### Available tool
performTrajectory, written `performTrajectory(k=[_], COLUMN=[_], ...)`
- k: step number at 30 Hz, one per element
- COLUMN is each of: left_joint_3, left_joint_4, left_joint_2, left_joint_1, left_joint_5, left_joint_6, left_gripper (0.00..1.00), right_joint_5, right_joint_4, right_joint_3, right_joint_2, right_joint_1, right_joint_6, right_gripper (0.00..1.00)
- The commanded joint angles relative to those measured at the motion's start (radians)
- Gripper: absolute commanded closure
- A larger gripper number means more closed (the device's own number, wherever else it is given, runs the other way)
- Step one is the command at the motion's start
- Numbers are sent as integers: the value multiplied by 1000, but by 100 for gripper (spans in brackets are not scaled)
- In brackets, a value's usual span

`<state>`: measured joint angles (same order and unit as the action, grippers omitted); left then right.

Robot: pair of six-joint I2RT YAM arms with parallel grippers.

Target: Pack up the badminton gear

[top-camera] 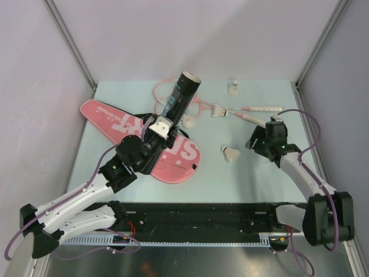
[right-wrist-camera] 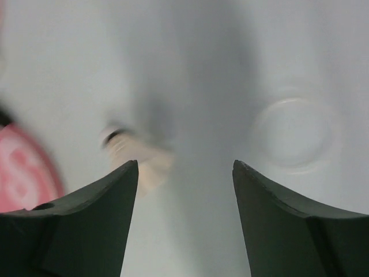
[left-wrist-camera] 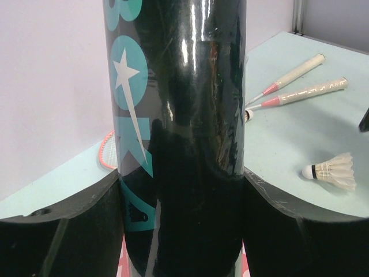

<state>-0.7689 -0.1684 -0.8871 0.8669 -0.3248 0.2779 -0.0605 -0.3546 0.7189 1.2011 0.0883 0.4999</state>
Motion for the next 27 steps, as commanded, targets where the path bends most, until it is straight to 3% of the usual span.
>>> performTrajectory(k=[1,3,6,11,15,18,23,27], left_joint_3=[-50,-49,-47,-44,-44,-44,-44,-46], left_joint_4=[-49,-49,-51,-51,-51,-51,-51,-52], left_joint_2=[23,23,23,17,17,20,14,2], left_joint_1=[-20,-26,-28,-28,-28,-28,-28,-29], left_joint_5=[44,44,53,53,52,59,64,82], left_joint_6=[-48,-55,-55,-52,-48,-46,-45,-45], left_gripper=[77,77,77,78,78,78,78,78], right_joint_5=[143,191,144,88,19,4,-48,-76], right_joint_4=[126,272,427,580,611,643,663,634], right_joint_3=[-67,-163,-237,-262,-262,-262,-262,-246], right_joint_2=[-168,-205,-203,-108,-32,32,77,42], right_joint_1=[142,175,231,300,323,327,344,338], right_joint_6=[125,207,305,373,399,400,373,309], right_gripper=[27,27,29,37,46,57,59,85])
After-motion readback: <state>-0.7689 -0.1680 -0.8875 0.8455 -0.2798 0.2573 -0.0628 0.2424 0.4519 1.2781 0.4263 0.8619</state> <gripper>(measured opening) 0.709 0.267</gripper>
